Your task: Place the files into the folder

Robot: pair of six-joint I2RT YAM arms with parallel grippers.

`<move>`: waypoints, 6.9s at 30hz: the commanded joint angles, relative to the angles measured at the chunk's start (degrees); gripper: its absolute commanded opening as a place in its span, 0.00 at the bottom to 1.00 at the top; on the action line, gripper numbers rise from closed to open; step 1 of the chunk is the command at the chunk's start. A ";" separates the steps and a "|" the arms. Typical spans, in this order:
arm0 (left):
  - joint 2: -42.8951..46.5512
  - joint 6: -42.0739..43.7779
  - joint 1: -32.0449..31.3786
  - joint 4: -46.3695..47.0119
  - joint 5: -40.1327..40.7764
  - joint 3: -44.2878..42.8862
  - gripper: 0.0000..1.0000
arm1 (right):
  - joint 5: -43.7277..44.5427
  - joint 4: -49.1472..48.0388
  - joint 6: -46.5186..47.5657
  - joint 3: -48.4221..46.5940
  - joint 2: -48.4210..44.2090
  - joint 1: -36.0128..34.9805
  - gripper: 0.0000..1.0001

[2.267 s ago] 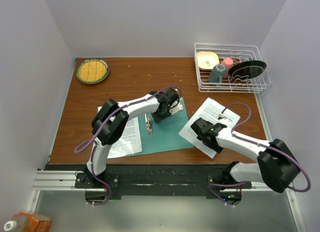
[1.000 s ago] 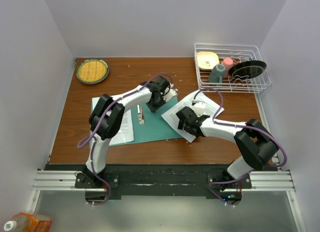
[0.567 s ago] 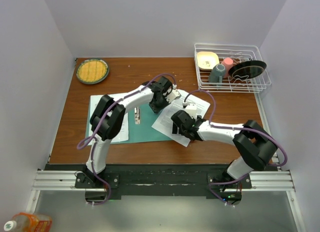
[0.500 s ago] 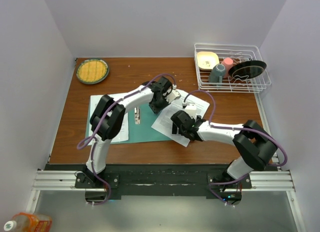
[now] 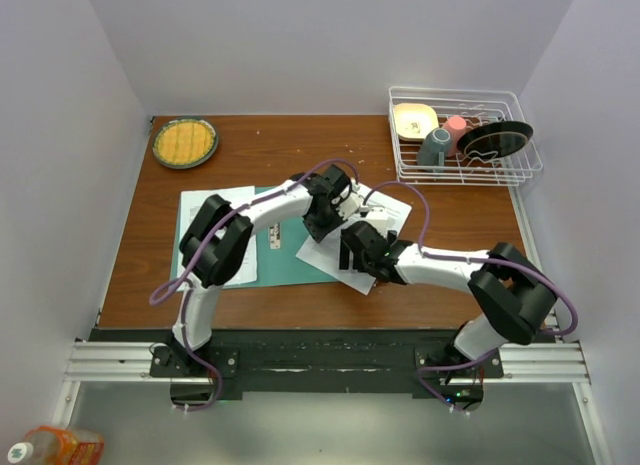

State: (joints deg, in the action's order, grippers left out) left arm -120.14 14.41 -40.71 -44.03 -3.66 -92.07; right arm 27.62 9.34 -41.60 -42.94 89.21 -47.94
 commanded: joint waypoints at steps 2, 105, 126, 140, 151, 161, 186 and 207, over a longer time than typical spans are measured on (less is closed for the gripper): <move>-2.03 -0.62 -0.95 2.80 0.75 4.08 0.18 | -3.97 -1.43 -1.98 -1.18 -4.22 -0.40 0.91; 7.28 0.70 19.00 8.09 4.89 17.45 0.27 | -43.26 -9.61 11.46 -2.94 -1.32 19.91 0.00; 7.46 1.93 18.30 10.11 8.32 19.74 0.26 | -41.50 -1.35 12.16 1.98 -6.94 18.32 0.00; 8.60 1.49 18.21 9.84 7.53 20.26 0.26 | -38.08 -5.56 6.90 3.38 -6.50 15.51 0.00; 9.48 1.76 18.21 10.02 7.35 21.23 0.25 | -29.64 -4.51 4.07 3.13 -8.00 12.79 0.00; 9.75 1.76 18.21 10.37 7.44 22.02 0.25 | -28.23 -3.72 4.78 0.84 -7.03 12.87 0.00; 10.19 1.84 18.21 10.37 6.91 22.64 0.25 | -27.44 -7.32 2.58 0.31 -4.66 12.70 0.00; 10.97 2.20 18.21 10.11 7.27 22.73 0.25 | -23.49 1.55 4.42 -1.79 -7.73 12.79 0.69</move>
State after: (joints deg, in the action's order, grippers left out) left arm -109.25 16.10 -22.28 -29.52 5.32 -71.55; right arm 0.95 6.98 -38.28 -41.47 85.38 -35.09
